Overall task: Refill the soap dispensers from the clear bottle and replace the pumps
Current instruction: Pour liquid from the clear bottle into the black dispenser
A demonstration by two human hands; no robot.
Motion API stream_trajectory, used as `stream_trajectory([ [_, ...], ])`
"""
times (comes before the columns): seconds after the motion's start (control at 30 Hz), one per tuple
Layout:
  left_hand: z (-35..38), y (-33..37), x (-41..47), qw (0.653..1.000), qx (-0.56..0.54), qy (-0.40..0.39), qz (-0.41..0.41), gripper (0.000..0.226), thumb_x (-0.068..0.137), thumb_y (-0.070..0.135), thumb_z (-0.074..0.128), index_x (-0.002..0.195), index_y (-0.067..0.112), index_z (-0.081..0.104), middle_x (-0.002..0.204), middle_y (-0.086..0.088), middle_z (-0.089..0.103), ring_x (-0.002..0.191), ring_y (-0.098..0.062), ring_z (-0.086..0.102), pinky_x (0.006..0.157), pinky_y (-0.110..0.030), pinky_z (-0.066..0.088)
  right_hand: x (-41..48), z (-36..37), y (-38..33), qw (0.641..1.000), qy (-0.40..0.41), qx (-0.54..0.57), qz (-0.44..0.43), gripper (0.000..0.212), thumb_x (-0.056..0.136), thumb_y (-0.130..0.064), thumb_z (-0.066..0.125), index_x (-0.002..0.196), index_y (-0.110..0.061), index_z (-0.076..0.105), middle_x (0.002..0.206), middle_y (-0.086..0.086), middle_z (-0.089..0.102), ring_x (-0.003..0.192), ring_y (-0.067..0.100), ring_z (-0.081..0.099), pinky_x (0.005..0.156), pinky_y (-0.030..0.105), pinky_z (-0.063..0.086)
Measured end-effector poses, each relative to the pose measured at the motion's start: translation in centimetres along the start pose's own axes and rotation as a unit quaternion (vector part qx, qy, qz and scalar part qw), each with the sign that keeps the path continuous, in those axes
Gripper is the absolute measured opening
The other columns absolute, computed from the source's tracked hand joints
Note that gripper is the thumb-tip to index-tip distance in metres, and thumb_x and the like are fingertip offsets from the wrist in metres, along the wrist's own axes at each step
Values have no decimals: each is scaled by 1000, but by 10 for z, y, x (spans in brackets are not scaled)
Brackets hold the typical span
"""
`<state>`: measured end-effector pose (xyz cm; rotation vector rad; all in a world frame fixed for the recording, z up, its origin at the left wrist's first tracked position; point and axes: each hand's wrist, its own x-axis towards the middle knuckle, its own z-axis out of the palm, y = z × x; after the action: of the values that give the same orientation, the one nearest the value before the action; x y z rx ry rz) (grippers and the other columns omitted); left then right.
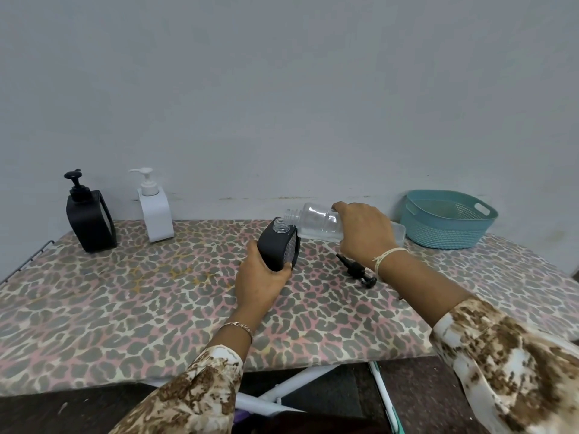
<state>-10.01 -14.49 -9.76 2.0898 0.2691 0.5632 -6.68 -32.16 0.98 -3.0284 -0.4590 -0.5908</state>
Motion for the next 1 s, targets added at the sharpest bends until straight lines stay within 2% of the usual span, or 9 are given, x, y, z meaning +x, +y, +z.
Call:
stream_trajectory([
  [0.2, 0, -1, 1, 1000, 3, -4, 0, 60, 71, 31, 80, 117, 20, 44, 100, 9, 55, 86, -13, 53, 73, -28, 48, 2, -2, -1, 1000, 5, -4, -5, 48, 74, 2, 58, 119, -15, 55, 93, 4, 63, 86, 26, 59, 65, 30, 39],
  [0.37, 3, -4, 2, 1000, -9, -6, -12, 59, 70, 31, 81, 116, 18, 47, 107, 2, 63, 91, -17, 60, 74, -30, 50, 2, -4, -1, 1000, 12, -9, -10, 47, 75, 1, 59, 119, -15, 55, 96, 5, 63, 89, 26, 59, 65, 30, 37],
  [0.6, 2, -4, 1, 1000, -18, -5, -24, 61, 69, 30, 81, 119, 18, 49, 108, 2, 64, 97, -20, 62, 80, -34, 54, 1, -6, -2, 1000, 16, -10, -13, 45, 76, 0, 59, 119, -15, 55, 98, 6, 63, 91, 27, 59, 66, 30, 36],
  [0.87, 2, -5, 4, 998, -41, -23, -32, 63, 68, 25, 83, 122, 18, 50, 111, 3, 64, 101, -17, 61, 82, -28, 50, 2, -8, -4, 1000, 15, -14, -17, 43, 76, 2, 60, 116, -15, 56, 91, 4, 62, 81, 24, 56, 64, 30, 37],
  [1.0, 1, -6, 6, 998, -51, -28, -38, 62, 66, 23, 84, 119, 19, 52, 107, 5, 64, 99, -16, 61, 81, -27, 48, 1, -12, -5, 1000, 11, -22, -18, 37, 75, 5, 57, 108, -13, 56, 78, 1, 51, 71, 22, 47, 62, 31, 36],
])
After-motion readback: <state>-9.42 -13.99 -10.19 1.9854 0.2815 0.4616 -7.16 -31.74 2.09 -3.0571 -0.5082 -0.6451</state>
